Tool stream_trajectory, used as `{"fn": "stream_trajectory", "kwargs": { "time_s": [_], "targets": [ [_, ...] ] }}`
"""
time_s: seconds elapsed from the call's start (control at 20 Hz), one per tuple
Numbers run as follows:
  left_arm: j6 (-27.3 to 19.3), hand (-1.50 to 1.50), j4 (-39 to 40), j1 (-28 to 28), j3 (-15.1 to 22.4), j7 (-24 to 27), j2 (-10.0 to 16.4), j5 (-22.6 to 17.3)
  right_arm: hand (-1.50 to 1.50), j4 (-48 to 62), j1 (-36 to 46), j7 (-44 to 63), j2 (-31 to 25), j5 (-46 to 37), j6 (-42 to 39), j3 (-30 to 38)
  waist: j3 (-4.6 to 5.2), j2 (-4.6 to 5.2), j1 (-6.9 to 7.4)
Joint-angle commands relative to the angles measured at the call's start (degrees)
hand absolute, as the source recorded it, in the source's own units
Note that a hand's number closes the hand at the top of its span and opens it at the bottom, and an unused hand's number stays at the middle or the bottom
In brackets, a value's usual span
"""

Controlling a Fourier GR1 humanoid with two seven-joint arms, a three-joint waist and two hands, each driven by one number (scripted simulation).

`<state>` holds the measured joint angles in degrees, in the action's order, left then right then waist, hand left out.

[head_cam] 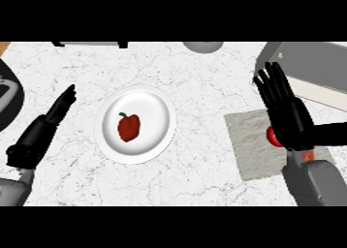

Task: Pick the tomato from the placemat and place it in the tiered shelf

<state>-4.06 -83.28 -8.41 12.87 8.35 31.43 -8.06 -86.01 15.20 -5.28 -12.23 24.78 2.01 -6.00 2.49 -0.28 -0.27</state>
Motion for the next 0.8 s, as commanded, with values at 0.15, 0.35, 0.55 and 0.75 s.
{"fn": "stream_trajectory", "kwargs": {
  "time_s": [0.15,0.35,0.55,0.75],
  "targets": [
    [-5.18,0.0,-0.2,-1.32,0.43,-3.33,-7.47,-0.51,-1.5,7.42,2.98,6.93,-16.62,2.76,-7.32,11.23,-2.52,0.61,-0.06],
    [-4.87,0.0,0.16,0.7,0.4,-3.51,-8.21,-2.08,1.5,8.98,1.09,5.01,4.09,25.24,-2.21,19.67,-4.5,0.67,-2.37],
    [-5.35,0.0,0.02,0.25,1.77,-4.31,-9.89,-1.63,1.5,18.93,-5.34,-1.08,-20.58,-14.59,13.05,15.27,-2.52,1.84,0.17],
    [-6.47,0.0,1.44,0.3,3.1,-3.86,-12.49,-0.16,-1.5,28.62,-4.0,-16.96,-11.57,-10.79,17.0,21.38,-2.7,0.87,1.04]
  ]
}}
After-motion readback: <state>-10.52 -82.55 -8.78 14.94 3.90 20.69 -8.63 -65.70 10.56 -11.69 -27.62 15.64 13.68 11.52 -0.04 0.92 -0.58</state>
